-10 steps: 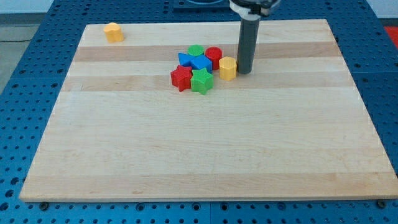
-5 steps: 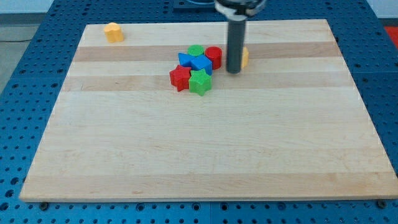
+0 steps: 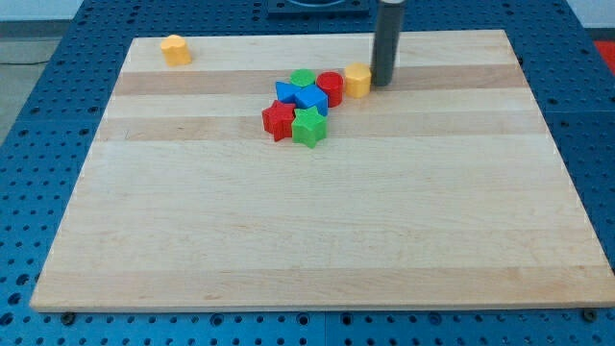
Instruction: Place the yellow hexagon right to the yellow heart
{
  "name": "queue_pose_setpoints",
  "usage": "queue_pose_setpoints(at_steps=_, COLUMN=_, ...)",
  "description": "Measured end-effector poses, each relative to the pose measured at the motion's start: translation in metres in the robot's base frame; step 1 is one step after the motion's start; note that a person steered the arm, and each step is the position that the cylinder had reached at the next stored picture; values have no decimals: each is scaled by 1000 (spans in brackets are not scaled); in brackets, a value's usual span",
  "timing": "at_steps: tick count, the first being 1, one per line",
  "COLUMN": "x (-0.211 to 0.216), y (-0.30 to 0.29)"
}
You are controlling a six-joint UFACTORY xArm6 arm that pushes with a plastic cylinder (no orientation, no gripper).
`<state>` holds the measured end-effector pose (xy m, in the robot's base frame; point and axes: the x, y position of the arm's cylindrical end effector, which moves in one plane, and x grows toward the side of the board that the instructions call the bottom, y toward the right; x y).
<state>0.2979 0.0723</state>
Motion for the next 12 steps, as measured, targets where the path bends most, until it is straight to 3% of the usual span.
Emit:
queue_pose_setpoints(at_steps=1, x=-4, y=-43)
queue_pose_setpoints(at_steps=4, x=17, y=-29)
queue_pose_setpoints(at_steps=6, x=13, y=-81)
queue_pose_setpoints(at_steps=10, x=-51, y=-134)
queue_pose_setpoints(at_steps=12, x=-62, y=-163)
